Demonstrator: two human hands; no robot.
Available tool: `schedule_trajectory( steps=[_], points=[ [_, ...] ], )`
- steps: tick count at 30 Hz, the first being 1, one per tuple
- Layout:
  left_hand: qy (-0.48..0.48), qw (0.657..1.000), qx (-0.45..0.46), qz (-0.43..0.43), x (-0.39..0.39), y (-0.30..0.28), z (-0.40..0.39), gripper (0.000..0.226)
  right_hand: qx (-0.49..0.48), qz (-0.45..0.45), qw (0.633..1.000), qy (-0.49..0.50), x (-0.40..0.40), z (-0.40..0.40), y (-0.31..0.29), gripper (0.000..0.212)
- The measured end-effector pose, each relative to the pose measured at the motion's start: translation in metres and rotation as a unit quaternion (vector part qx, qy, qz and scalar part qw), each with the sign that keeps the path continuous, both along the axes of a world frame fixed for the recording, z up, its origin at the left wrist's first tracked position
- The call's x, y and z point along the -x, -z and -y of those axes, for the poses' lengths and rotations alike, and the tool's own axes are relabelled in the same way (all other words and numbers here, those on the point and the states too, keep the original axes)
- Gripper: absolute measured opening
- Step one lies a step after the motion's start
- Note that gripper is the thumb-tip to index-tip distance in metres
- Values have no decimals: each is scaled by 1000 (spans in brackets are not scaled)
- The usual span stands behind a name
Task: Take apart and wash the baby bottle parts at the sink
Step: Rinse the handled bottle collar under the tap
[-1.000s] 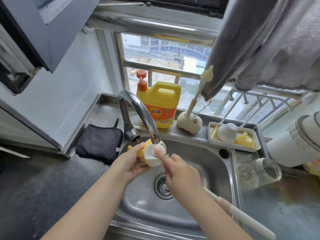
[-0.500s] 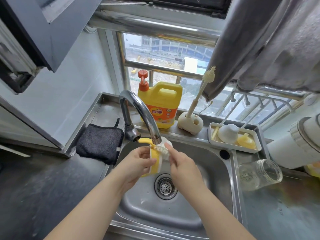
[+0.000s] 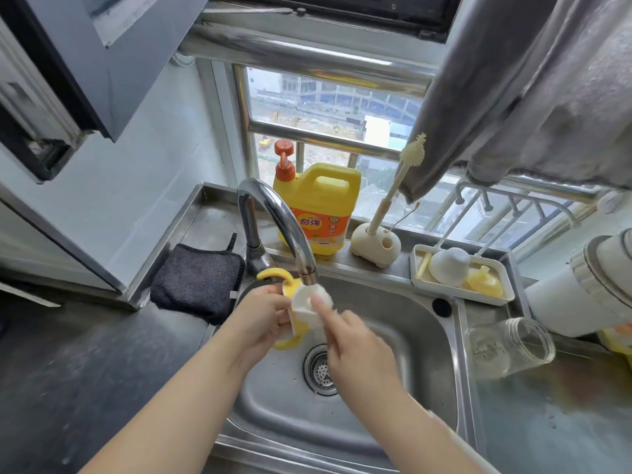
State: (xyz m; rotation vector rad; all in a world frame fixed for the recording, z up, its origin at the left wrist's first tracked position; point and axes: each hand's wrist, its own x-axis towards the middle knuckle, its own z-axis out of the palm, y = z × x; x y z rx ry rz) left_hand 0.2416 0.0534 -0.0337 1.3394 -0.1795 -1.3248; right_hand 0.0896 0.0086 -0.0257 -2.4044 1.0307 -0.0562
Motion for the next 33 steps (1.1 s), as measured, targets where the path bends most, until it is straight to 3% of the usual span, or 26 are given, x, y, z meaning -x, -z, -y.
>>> schedule_trajectory(
  steps=[3, 7, 15, 18, 20, 25, 30, 33],
  points=[
    [-1, 1000, 6, -13, 1, -2, -2, 26, 1, -24, 1000, 4, 6, -5, 4, 58],
    [23, 999, 32, -33, 12, -3, 1, 27, -15, 28, 999, 44, -11, 17, -1, 54],
    [24, 998, 21, 59, 9, 1, -1, 26, -42, 57, 996, 59, -15, 19, -1, 55],
    [95, 988, 35, 115, 12, -3, -6, 25, -60, 61, 993, 81, -17, 22, 1, 58],
    [126, 983, 52, 125, 11, -5, -8, 35, -58, 65, 993, 83, -15, 24, 3, 59],
    [106, 981, 39, 157, 4, -4, -7, 20, -10, 24, 1000, 12, -3, 0, 2, 55],
    [121, 976, 24, 178, 10, -1, -5, 16, -37, 19, 996, 75, -14, 33, 1, 53],
    [109, 976, 31, 186, 8, -3, 0, 19, -42, 53, 996, 59, -11, 27, 0, 54]
  ],
)
